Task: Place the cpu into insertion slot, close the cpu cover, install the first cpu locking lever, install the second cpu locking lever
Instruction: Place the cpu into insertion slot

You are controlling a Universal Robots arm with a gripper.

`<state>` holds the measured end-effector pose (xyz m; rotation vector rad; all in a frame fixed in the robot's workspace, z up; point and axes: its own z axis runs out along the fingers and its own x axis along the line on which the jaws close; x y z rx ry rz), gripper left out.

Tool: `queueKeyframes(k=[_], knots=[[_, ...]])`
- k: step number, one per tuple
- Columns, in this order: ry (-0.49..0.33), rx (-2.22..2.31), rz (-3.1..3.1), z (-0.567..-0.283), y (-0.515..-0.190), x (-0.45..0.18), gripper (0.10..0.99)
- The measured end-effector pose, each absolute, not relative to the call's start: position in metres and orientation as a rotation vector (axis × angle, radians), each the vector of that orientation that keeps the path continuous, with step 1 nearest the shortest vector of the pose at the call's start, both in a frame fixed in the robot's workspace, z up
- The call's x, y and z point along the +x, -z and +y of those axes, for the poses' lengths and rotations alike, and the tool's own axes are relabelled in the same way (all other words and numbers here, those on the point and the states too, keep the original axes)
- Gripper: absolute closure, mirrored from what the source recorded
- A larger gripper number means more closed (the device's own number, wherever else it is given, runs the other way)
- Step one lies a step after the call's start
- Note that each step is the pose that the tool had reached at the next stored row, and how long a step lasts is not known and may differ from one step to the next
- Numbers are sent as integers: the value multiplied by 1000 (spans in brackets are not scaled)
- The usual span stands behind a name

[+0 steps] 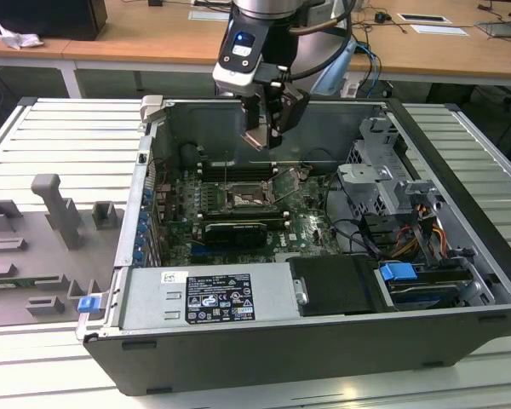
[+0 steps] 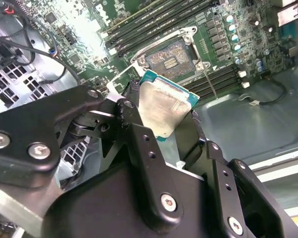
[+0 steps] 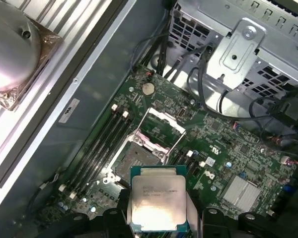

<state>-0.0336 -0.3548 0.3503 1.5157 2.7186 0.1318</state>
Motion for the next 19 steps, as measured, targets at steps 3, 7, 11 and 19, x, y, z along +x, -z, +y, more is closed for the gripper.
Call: queueKeyframes(k=[3,7,11,19], knots=[[-130,1541,2703,-355,-350,-34,557],[-130,1577,2681,-355,-349,-34,557],[-129,1607,2662,-355,-349,-34,557],[-128,1661,2627,-355,-348,-34,557]])
